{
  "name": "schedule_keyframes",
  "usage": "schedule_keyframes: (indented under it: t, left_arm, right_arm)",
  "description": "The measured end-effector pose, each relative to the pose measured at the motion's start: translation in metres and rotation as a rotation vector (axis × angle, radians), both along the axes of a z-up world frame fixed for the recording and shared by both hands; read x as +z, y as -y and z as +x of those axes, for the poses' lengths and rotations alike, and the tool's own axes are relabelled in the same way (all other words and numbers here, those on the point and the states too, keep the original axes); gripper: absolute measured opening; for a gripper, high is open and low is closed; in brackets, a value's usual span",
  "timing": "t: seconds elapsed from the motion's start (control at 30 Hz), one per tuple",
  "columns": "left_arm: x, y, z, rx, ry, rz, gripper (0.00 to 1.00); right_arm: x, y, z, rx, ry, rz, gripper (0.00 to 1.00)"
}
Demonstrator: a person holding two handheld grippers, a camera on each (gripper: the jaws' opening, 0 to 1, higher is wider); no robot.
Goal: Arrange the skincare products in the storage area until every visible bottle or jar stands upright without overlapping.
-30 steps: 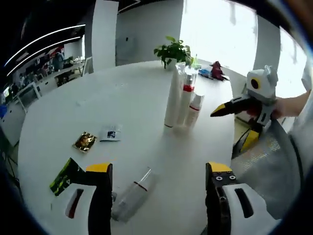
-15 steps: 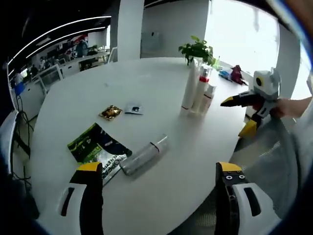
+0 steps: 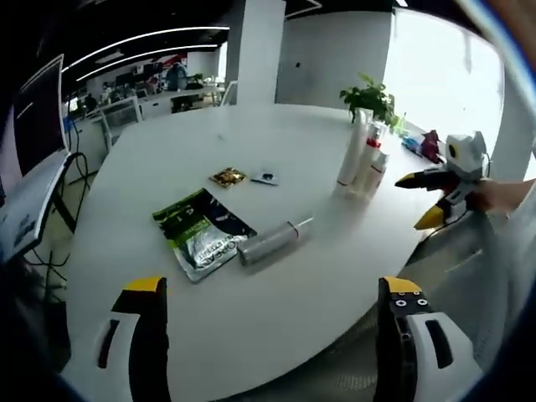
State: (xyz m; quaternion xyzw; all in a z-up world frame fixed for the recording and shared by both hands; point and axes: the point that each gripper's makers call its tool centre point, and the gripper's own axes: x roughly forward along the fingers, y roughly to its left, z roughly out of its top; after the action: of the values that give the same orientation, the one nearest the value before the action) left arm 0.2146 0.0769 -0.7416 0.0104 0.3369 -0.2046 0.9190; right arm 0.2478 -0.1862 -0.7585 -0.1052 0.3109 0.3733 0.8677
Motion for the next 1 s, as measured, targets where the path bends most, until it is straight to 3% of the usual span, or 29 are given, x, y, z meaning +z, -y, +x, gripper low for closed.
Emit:
schedule_keyframes:
  t: [0.13,0.5,1.0]
  left_arm:
    - [0.004,-0.003,0.007,0.016,0.027,-0.010,0.98]
    - [-0.001,-0.003,0.006,-0.001,0.008,0.004,0.97]
    - [-0.010,0.009,0.002,-0.100,-0.015,0.041,0.90]
  right_arm:
    - [-0.001,0.001,0.001,-0.007,-0.001,0.006,0.83]
    - [-0.002,-0.001,-0.001,-0.004,-0.009,0.003,0.84]
    - [-0.002,-0.001,-0.005,0.009,-0.015,-0.012,0.85]
